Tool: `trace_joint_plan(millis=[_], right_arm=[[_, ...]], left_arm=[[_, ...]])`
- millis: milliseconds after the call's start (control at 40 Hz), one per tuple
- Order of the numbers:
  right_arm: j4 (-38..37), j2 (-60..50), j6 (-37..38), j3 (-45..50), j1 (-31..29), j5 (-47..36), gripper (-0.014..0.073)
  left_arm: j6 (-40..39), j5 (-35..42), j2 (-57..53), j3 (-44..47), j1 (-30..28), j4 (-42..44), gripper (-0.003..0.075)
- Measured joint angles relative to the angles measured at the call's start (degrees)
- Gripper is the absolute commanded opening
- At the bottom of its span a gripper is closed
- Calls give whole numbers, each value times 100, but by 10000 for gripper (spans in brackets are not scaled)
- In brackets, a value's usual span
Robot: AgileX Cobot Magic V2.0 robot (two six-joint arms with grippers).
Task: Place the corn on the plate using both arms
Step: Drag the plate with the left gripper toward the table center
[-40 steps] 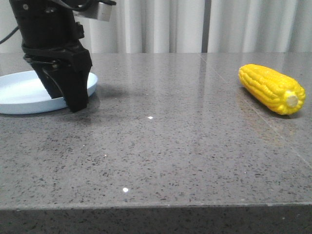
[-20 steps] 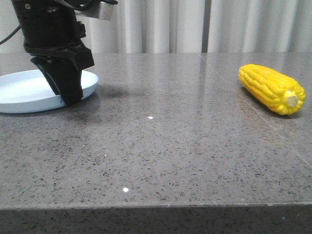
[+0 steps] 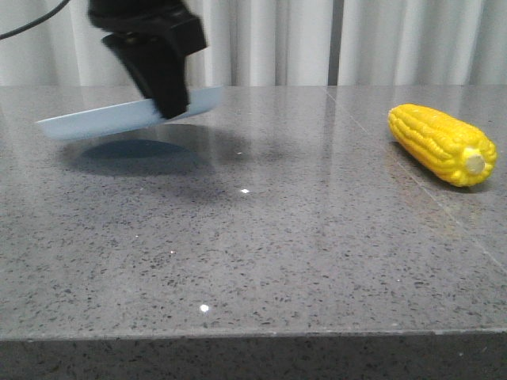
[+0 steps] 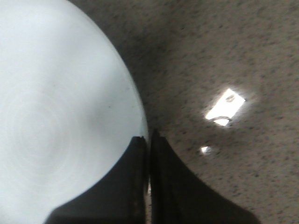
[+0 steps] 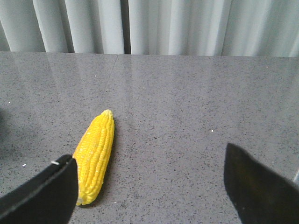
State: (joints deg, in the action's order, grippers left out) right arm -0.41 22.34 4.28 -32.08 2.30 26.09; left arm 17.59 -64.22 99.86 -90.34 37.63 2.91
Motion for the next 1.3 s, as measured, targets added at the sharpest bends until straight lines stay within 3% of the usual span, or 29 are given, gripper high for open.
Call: trace_joint_plan(millis=[350, 824, 1298], right_arm=[[0, 0, 0, 0, 0, 0, 653], [0, 0, 0, 0, 0, 0, 653], [0, 0, 0, 0, 0, 0, 653]], left_arm=[[-47, -153, 0, -11, 689, -291, -20], [-47, -81, 345, -24, 723, -335, -16], [-47, -53, 393, -38, 723, -451, 150]])
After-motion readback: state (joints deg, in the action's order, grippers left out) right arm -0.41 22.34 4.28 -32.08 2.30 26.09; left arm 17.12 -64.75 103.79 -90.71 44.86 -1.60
